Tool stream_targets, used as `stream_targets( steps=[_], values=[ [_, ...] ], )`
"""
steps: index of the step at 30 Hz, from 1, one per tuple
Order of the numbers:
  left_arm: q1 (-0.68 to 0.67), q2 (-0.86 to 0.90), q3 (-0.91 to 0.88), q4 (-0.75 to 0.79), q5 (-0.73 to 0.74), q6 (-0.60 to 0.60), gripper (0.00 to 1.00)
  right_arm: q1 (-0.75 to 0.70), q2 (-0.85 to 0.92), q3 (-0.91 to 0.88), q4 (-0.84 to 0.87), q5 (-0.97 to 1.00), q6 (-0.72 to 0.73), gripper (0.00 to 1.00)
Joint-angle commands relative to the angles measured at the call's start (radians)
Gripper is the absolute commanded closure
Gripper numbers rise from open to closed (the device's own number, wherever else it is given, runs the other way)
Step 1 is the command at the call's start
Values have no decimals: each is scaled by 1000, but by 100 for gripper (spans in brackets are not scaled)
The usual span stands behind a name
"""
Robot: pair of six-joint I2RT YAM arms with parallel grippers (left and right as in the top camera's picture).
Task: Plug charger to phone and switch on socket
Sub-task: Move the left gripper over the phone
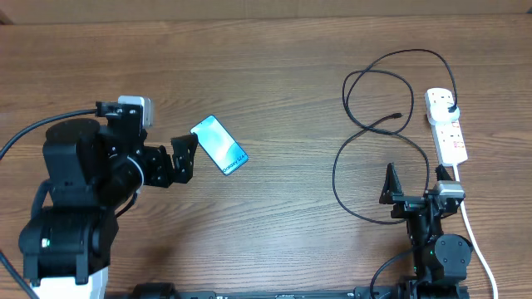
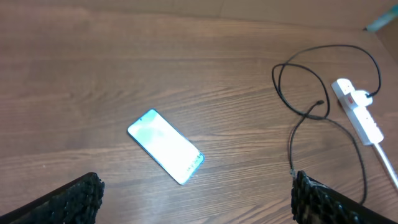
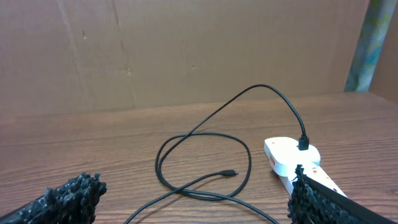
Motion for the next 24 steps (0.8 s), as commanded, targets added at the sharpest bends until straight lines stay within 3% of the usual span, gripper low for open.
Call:
stream_targets(
  steps=[1,17,24],
  values=[
    [4,45,26,11,-29,-129,0,-2,-11,-11,8,2,4,0],
    [4,225,39,11,-29,-272,0,-2,-11,-11,8,2,4,0],
    [-47,252,52,22,-160,-401,0,-2,-11,-11,8,2,4,0]
  ],
)
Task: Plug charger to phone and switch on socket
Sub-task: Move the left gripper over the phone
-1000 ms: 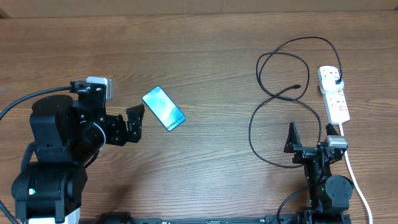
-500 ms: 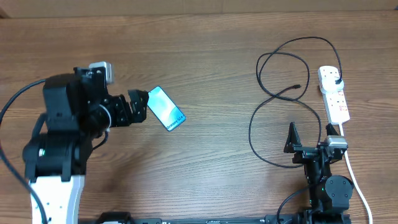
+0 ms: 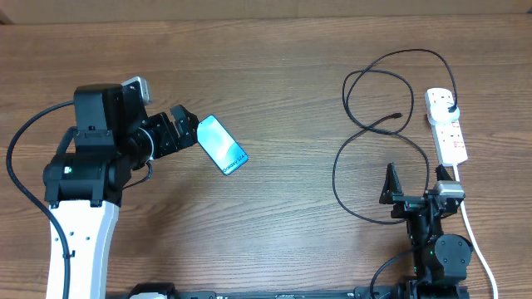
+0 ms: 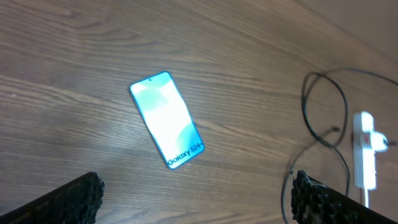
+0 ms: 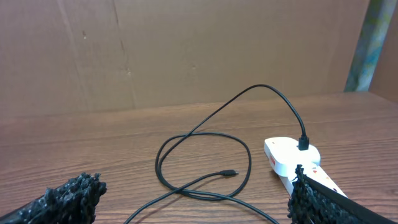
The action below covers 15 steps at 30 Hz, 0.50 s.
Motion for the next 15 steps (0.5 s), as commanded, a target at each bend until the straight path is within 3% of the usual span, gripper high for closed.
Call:
stream_targets(
  steps=[1,9,15],
  values=[
    [-59,27,50,10,-122,-106,0,-2,-11,-11,8,3,3,0],
    [-248,216,262,-64,-376,-239,0,-2,-11,-11,8,3,3,0],
    [-270,430,472,-163,-397,-301,0,-2,-11,-11,8,3,3,0]
  ],
)
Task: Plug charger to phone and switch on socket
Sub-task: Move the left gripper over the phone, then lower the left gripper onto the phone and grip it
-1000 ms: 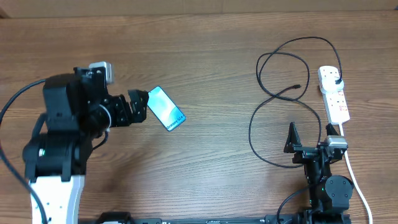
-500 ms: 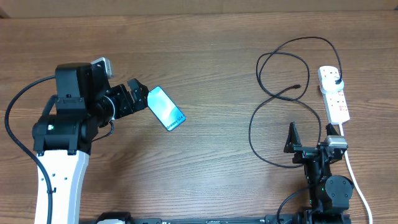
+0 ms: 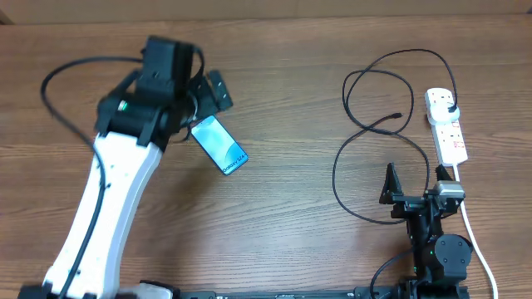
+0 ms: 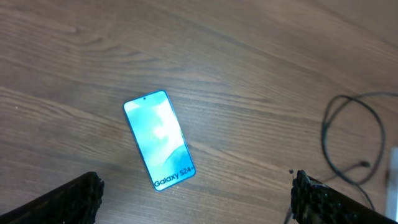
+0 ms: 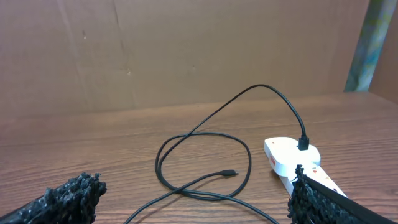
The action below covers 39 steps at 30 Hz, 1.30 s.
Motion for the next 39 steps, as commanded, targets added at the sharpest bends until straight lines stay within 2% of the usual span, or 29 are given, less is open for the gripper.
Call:
stream_targets(
  steps=[1,10,25,32,39],
  values=[
    [-2,113,116,-46,-73,-77,0,-2,-11,-11,8,2,3,0],
    [-2,267,154,-72,-75,-101,0,-2,-11,-11,8,2,3,0],
    [0,300,151,-71,-87,-67,0,-2,-11,-11,8,3,3,0],
    [0,301,135,-79,-88,-212,0,-2,-11,-11,8,2,3,0],
    [3,328,105,-71,-99,-259,0,-2,-11,-11,8,2,3,0]
  ],
)
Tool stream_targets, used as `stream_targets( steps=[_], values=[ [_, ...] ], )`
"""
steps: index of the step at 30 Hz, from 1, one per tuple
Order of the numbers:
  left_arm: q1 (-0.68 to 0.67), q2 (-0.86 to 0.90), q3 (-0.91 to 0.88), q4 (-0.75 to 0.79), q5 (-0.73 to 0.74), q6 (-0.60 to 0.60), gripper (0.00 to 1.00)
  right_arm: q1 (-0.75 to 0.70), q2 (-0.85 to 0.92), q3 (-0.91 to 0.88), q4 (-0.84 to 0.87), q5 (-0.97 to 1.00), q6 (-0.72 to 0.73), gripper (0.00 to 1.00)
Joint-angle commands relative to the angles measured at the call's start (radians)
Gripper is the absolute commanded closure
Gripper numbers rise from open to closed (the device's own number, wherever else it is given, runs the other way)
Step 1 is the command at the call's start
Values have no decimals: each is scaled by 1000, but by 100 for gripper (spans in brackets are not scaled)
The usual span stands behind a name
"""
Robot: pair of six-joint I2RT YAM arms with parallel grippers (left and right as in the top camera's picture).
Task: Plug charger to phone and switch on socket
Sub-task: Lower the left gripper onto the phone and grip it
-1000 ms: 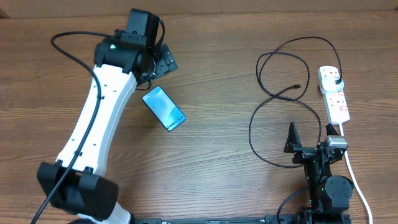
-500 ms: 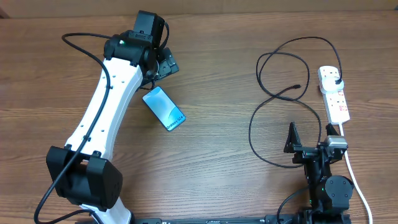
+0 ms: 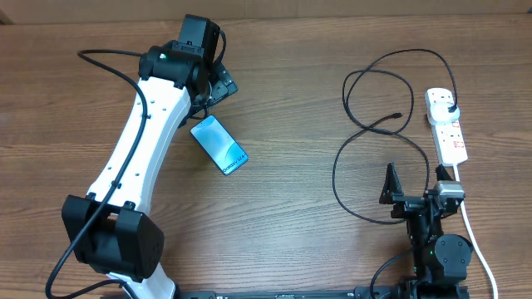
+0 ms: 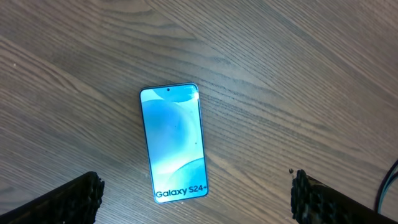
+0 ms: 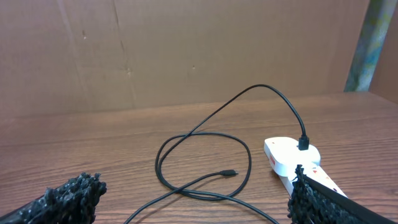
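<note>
A phone (image 3: 219,145) with a lit blue screen lies flat on the wooden table, left of centre. My left gripper (image 3: 218,84) hangs just beyond its far end, open and empty. From the left wrist view the phone (image 4: 173,151) lies between the wide-apart fingers (image 4: 65,200), screen up. The black charger cable (image 3: 378,126) loops at the right, its free plug (image 5: 230,173) lying loose. The cable's other end is plugged into the white socket strip (image 3: 446,124). My right gripper (image 3: 411,196) rests open near the front edge, short of the cable.
The socket strip (image 5: 289,155) has a white lead running off the table's front right. A brown cardboard wall (image 5: 186,50) stands behind the table. The left arm's white link (image 3: 137,158) crosses the table left of the phone.
My left arm has reached a little further back and right. Its camera now looks almost straight down on the phone, which appears larger and upright. The phone, cable and right arm are unchanged.
At first my left gripper was open, low and to the left of the phone. Then it was close beside the phone's far-left corner. Later it was raised behind the phone, and now it hangs over the far end. The right arm stayed parked throughout.
</note>
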Motion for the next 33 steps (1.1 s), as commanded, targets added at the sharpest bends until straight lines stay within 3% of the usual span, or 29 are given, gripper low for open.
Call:
stream_targets(
  steps=[1,14,24,33],
  values=[
    [3,47,-17,3,-23,-49,0,-2,-11,-11,7,2,4,0],
    [25,227,-17,30,10,-109,0,-2,-11,-11,7,2,4,0],
    [29,243,-26,-40,35,-290,0,-2,-11,-11,7,2,4,0],
    [26,243,-108,-5,68,-291,0,-2,-11,-11,7,2,4,0]
  ],
)
